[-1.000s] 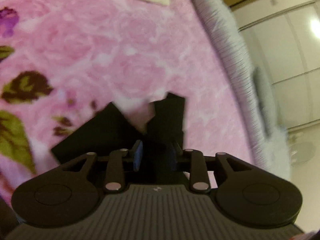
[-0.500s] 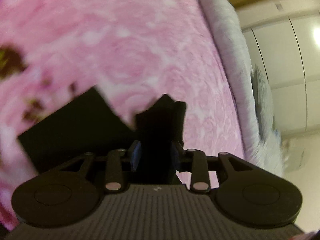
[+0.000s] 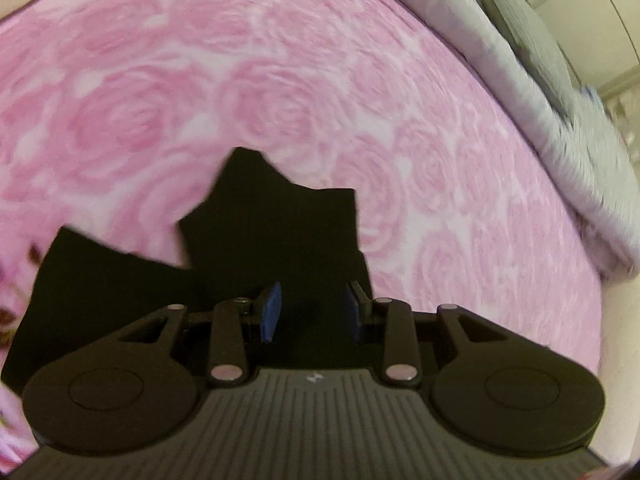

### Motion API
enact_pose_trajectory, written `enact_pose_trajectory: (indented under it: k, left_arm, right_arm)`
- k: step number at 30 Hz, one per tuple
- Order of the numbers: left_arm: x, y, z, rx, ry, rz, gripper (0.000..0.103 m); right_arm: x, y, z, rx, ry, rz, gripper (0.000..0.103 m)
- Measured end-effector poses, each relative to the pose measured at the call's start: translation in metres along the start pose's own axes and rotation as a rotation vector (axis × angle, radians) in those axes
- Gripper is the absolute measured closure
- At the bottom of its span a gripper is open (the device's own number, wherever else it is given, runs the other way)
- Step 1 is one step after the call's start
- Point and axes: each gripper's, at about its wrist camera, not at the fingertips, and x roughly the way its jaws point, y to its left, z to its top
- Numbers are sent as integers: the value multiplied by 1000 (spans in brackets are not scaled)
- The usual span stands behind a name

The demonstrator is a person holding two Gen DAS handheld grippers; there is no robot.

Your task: Fold clothes

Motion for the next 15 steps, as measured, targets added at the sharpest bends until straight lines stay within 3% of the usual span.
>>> enact_pose_trajectory:
  k: [2, 10, 12, 13, 14, 15]
  left_arm:
    - [9, -13, 4, 36, 23, 32, 74]
    - [57, -58, 25, 83, 97, 173, 70]
    - [68, -64, 24, 118, 117, 226, 71]
    - [69, -68, 23, 151, 112, 250, 76]
    - [69, -72, 21, 185, 108, 273, 92]
    - [66, -73, 19, 216, 96, 269, 96]
  right_arm:
    - [-12, -30, 3, 249, -68, 64, 52]
    - [-34, -79, 16, 489, -196, 48, 52]
    - [-34, -80, 18, 483, -193, 40, 52]
    - [-34, -80, 18, 484, -191, 36, 52]
    - [-33, -80, 18, 482, -187, 34, 52]
    - [-33, -80, 17, 480, -183, 31, 52]
